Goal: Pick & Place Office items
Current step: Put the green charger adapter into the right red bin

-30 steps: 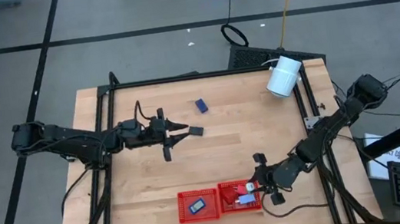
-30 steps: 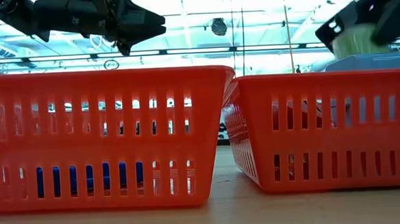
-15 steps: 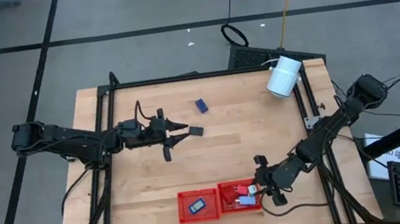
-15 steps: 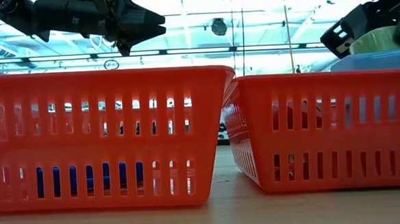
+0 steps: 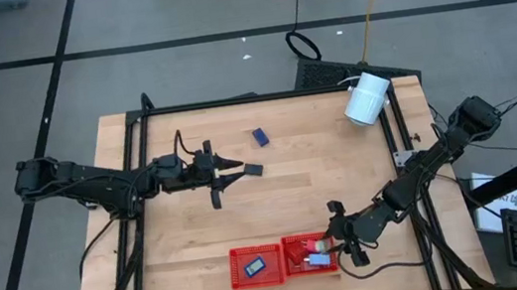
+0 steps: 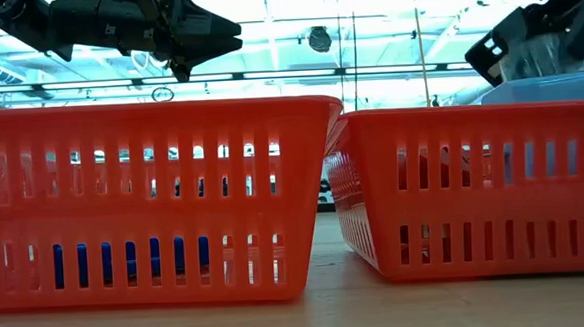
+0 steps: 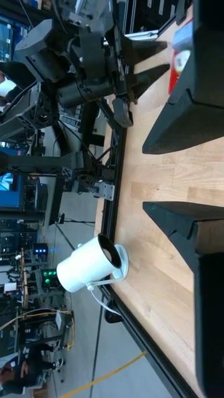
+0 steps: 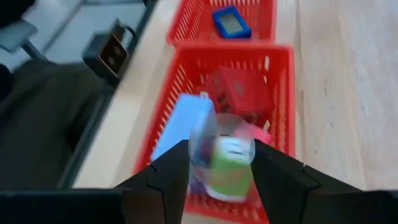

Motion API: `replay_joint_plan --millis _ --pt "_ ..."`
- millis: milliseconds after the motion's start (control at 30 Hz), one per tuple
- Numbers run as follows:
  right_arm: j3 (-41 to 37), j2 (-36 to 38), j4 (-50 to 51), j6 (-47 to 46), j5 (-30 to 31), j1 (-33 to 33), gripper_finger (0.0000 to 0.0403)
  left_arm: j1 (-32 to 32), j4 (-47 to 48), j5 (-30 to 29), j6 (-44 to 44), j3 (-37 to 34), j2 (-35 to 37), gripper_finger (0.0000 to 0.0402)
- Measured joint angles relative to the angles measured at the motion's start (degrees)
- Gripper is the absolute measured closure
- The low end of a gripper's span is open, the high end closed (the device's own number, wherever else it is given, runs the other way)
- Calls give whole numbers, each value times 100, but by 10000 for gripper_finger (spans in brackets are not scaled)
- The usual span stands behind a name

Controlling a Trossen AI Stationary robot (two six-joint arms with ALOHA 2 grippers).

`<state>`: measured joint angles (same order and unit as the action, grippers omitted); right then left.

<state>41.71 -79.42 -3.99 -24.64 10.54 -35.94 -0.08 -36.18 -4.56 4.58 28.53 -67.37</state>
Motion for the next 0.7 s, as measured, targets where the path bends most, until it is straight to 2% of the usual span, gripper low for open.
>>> replay_joint_plan --millis 267,700 --pt "-2 2 -708 386 -10 0 242 0 -2 2 9 0 0 253" --pt "-4 2 -345 663 56 0 240 0 -4 2 26 0 0 232"
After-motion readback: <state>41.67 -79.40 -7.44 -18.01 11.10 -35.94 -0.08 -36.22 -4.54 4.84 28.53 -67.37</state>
